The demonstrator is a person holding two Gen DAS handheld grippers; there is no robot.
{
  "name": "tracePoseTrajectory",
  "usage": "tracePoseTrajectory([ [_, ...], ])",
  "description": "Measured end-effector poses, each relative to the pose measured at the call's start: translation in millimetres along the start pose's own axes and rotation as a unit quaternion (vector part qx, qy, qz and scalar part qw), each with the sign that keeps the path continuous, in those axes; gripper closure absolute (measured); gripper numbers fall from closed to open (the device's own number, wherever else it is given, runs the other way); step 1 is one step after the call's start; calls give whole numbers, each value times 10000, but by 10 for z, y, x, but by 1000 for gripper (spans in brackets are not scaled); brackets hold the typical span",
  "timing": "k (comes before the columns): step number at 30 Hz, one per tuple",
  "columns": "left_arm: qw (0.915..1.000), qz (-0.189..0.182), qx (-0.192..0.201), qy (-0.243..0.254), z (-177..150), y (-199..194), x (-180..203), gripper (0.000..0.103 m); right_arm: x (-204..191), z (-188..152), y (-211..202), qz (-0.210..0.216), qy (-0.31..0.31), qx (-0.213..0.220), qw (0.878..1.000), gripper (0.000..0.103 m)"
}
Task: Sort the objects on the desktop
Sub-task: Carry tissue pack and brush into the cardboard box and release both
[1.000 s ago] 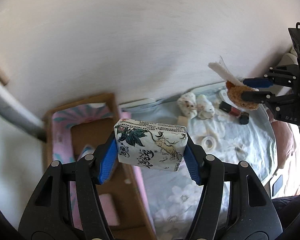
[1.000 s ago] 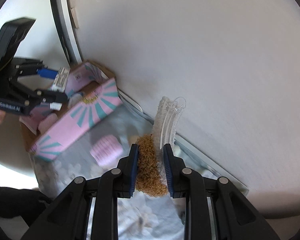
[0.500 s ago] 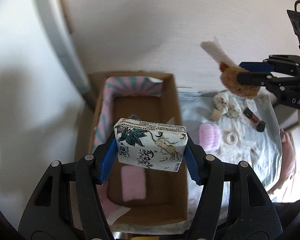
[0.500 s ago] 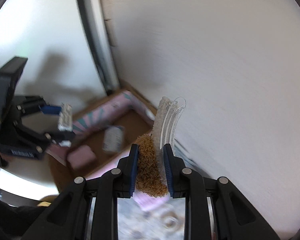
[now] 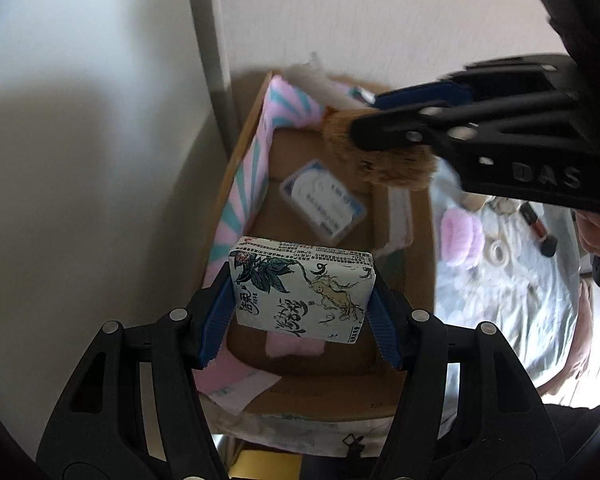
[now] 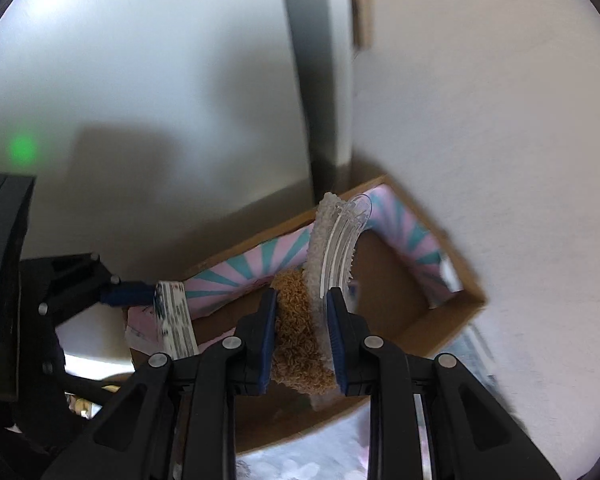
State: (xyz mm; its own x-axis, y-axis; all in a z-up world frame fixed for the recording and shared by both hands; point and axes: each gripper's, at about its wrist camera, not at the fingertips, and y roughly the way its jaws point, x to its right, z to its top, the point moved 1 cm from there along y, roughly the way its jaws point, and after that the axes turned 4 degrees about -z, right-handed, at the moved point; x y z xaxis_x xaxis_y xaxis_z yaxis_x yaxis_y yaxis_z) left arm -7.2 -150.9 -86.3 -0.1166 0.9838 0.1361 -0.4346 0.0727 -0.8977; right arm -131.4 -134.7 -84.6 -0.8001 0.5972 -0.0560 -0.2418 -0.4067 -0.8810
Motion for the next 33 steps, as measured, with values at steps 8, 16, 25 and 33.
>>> tracePoseTrajectory([
  [8,9997,-33,-221,-107,-214,279,-127,45,-135,-180,505,72,19,-610,9981,80],
  [16,9992,-89,-337,-187,-181,343,-196,45,-79,-279,615,40,81,-773,9970,80],
  [25,9958,-360,-693,-470,-179,480,-206,0,32,-385,714,31,396,-905,9951,37],
  [33,9970,-294,-595,-410,-157,520,-199,0,109,-453,646,-196,483,-785,9956,31],
])
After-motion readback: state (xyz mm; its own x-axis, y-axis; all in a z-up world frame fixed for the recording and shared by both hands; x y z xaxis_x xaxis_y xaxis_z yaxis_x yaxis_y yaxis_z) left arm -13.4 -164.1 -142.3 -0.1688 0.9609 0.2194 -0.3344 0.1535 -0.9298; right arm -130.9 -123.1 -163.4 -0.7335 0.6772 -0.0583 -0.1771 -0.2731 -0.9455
